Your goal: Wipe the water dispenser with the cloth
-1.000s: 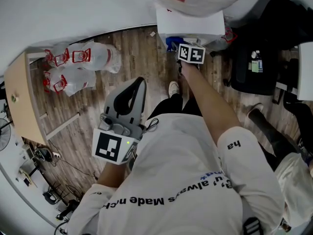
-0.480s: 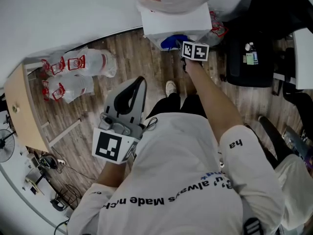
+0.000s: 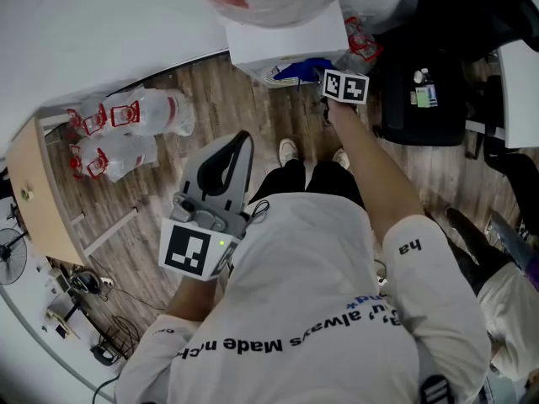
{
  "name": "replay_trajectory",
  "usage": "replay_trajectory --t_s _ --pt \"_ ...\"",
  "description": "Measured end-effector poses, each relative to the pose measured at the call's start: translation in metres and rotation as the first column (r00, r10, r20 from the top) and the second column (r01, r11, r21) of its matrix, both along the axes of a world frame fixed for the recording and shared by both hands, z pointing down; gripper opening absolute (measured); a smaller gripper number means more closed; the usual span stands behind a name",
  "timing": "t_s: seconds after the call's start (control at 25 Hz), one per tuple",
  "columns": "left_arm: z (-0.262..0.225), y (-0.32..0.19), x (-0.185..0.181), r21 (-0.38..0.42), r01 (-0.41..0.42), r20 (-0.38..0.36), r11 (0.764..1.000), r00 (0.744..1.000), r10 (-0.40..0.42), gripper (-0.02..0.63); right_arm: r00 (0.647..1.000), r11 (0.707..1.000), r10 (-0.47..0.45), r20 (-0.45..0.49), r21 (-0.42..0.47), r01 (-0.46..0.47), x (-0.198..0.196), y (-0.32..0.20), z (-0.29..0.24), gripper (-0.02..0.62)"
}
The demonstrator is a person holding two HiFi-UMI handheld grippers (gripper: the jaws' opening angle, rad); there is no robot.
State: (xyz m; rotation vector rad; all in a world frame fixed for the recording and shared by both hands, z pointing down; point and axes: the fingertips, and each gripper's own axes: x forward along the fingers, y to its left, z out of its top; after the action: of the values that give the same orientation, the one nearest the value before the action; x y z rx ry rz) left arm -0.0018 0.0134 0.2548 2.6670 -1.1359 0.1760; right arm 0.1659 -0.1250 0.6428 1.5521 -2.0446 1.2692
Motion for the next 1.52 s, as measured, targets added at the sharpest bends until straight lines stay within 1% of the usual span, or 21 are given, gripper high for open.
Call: replay_trajectory --t_s 0.44,0.6,0.76,1.04,1.16,1.52 --pt "0.001 -0.005 0.031 -0.006 -0.006 -0.008 1.0 1.0 0.006 0.018 0.998 1.0 -0.024 -0.058 -0.004 0.024 0.051 0.004 0.0 0.078" --pt "0.005 -0.009 0.036 -0.005 0.011 -0.013 1.0 1.0 -0.011 0.018 0.997 0.999 -0.03 -0.073 -0.013 0.029 0.063 0.001 0.003 0.078" --pt "0.013 -0.011 0.036 -0.02 0.033 -0.006 0.999 0.999 -0.033 0.018 0.993 0.997 -0.072 -0.091 -0.016 0.071 0.066 -0.001 0.006 0.078" --pt "0.037 -0.019 0.032 -0.024 0.067 0.02 0.997 0.998 -0.067 0.018 0.989 0.994 -0.107 -0.103 -0.016 0.106 0.066 -0.003 0.019 0.078" --pt "0.052 -0.02 0.032 -0.025 0.068 0.04 0.997 0.997 -0.067 0.018 0.988 0.993 -0.116 -0.102 -0.02 0.114 0.066 -0.004 0.028 0.078" --pt "0.105 -0.024 0.027 -0.037 0.093 0.061 0.995 0.994 -0.091 0.018 0.984 0.991 -0.134 -0.117 -0.014 0.133 0.068 -0.006 0.066 0.08"
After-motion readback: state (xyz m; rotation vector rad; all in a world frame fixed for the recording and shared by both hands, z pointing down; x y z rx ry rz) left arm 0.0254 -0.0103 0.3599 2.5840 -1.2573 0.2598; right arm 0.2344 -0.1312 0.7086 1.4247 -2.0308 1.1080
